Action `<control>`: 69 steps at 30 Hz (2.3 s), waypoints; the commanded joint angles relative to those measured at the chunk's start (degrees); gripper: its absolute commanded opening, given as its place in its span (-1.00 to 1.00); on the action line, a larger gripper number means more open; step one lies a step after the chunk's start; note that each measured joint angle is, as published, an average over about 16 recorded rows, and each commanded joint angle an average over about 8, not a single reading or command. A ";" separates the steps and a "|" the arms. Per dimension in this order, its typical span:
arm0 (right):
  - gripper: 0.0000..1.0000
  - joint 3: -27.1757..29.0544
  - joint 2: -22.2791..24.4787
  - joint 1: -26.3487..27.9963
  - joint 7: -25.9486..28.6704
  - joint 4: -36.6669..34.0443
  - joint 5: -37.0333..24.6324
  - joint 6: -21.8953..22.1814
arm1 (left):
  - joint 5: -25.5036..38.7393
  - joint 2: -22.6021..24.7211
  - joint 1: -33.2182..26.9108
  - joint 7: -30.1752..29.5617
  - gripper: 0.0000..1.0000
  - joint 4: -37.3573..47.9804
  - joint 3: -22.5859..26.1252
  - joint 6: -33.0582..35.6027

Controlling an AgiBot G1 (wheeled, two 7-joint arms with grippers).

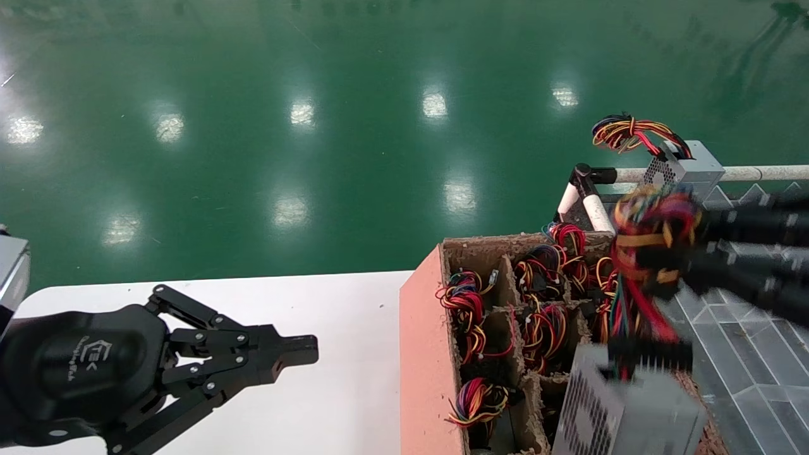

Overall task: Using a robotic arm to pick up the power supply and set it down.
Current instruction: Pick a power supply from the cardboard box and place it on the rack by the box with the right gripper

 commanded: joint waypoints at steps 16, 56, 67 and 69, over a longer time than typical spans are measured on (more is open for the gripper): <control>-1.00 1.50 -6.17 13.03 -3.00 -7.31 -12.59 1.94 | -0.03 -0.02 -0.01 0.02 -1.00 0.00 0.04 -0.02; -1.00 -4.14 -8.27 31.29 -7.41 -25.46 -41.30 -2.47 | -0.09 -0.05 -0.03 0.07 -1.00 0.00 0.13 -0.06; -1.00 -5.16 -11.61 30.83 -13.22 -36.94 -42.33 -0.94 | -0.11 -0.06 -0.04 0.08 -1.00 0.00 0.16 -0.07; -1.00 -5.29 -12.54 30.97 -14.48 -39.39 -42.57 -0.37 | -0.11 -0.07 -0.04 0.08 -1.00 0.00 0.16 -0.07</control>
